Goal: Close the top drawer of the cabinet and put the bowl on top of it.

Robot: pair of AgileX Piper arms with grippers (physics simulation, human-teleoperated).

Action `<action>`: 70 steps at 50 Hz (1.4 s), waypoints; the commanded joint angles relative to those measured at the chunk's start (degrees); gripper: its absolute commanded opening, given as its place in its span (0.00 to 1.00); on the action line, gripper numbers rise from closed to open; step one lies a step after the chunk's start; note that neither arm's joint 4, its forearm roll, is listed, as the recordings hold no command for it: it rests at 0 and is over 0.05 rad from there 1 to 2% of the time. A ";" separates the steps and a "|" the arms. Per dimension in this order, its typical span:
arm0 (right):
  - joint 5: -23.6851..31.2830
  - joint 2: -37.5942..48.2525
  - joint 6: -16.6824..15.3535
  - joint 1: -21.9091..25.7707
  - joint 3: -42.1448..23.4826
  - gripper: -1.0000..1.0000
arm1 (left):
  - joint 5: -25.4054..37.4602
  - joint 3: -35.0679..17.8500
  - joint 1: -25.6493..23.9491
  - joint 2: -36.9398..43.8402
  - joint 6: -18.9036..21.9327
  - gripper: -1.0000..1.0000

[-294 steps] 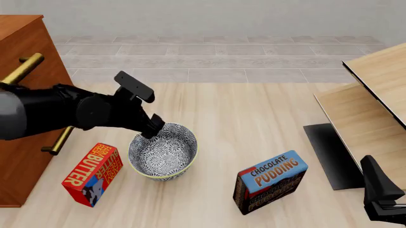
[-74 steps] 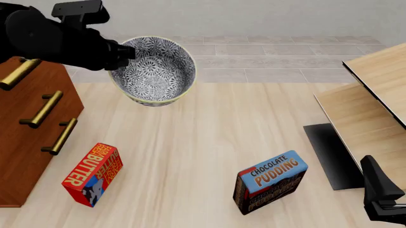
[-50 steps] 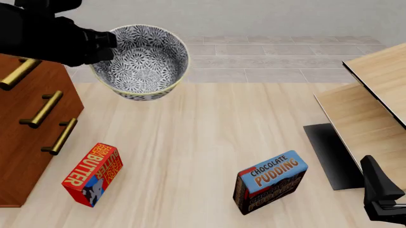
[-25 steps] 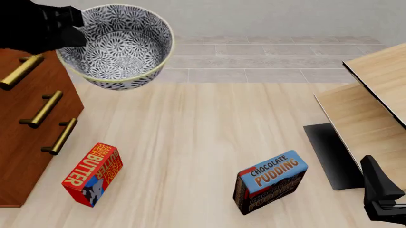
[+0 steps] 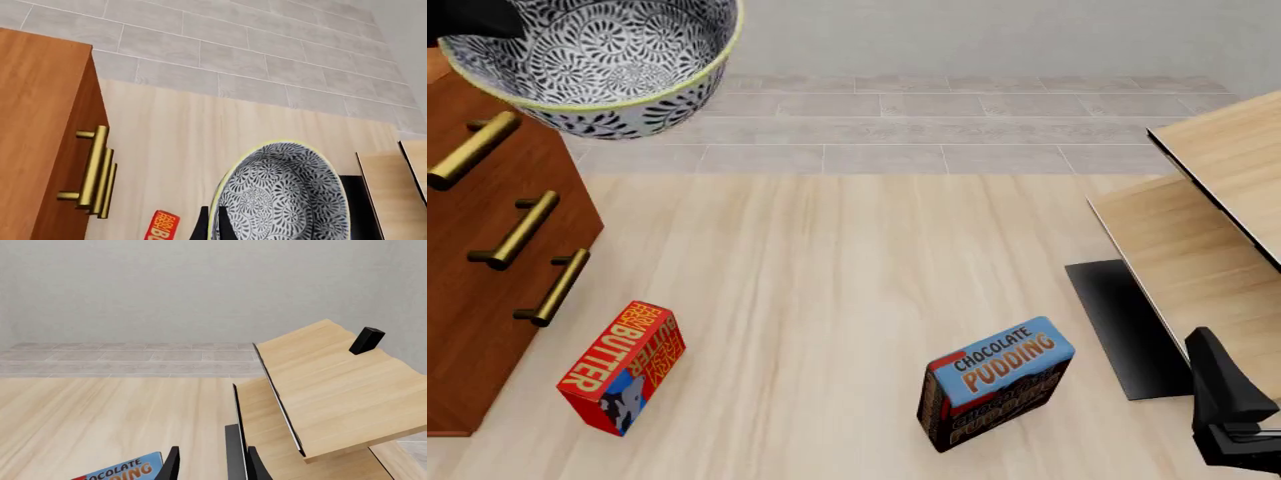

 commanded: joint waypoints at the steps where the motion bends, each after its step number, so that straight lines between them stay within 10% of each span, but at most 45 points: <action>1: 0.56 -0.53 0.02 0.02 -0.07 1.00 | 2.73 -4.58 3.14 0.04 0.15 0.00; 33: 0.73 -0.57 0.03 0.01 -0.19 1.00 | 5.76 -11.47 9.36 1.15 -2.54 0.00; 70: 0.73 -0.61 0.03 0.03 -0.16 1.00 | 1.79 -6.35 20.28 0.19 -6.39 0.00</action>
